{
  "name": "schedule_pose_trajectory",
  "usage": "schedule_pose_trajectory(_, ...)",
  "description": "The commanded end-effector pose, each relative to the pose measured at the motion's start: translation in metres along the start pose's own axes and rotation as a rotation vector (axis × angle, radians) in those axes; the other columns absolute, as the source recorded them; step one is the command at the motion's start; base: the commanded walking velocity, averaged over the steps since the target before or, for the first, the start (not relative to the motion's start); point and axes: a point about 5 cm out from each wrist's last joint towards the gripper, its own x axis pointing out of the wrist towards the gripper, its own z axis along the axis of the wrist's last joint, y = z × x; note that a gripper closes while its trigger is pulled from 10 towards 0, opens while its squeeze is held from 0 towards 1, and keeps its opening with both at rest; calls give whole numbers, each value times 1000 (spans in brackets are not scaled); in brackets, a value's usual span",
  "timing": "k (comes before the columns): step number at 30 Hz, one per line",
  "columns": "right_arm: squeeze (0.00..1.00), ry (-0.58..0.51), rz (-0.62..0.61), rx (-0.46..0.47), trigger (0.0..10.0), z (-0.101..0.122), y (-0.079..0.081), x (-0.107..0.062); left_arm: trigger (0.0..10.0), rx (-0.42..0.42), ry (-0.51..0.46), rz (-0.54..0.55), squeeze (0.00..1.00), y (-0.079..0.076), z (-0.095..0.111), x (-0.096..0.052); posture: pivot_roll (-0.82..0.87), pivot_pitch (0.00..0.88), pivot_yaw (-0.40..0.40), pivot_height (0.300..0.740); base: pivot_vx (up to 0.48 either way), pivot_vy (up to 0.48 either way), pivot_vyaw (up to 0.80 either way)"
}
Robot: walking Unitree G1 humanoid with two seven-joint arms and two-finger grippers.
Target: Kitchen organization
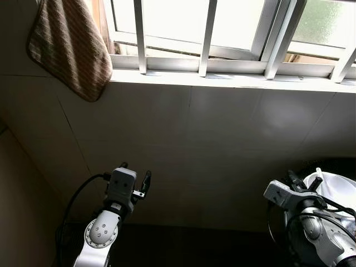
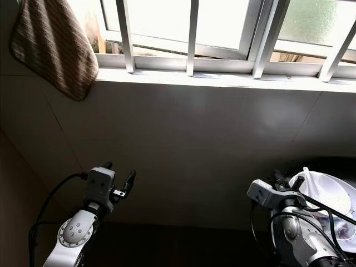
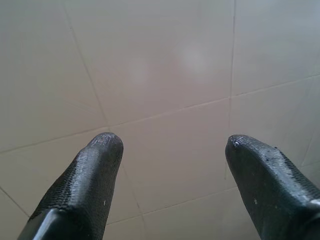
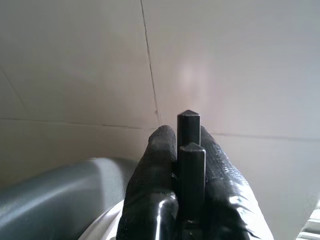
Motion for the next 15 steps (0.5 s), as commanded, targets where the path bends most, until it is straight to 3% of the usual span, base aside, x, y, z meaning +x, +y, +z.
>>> schedule_pose_trajectory(1,0,-16,-75,-115,0,2,-14,0,10000,-13,20,5,0,-1,-3,1,20,0,-47,740,0,0,0)
schedule_pose_trajectory(5,0,-29,-128,-144,0,8,-23,2,10000,-18,21,5,0,-1,-3,1,19,0,-48,740,0,0,0)
schedule_pose_trajectory(8,0,-54,-176,-102,0,16,-32,4,10000,-19,20,5,0,-2,-3,1,20,0,-50,740,0,0,0)
schedule_pose_trajectory(15,0,-213,-217,57,0,67,-50,2,10000,-19,19,7,0,-1,-3,1,24,0,-50,740,0,0,0)
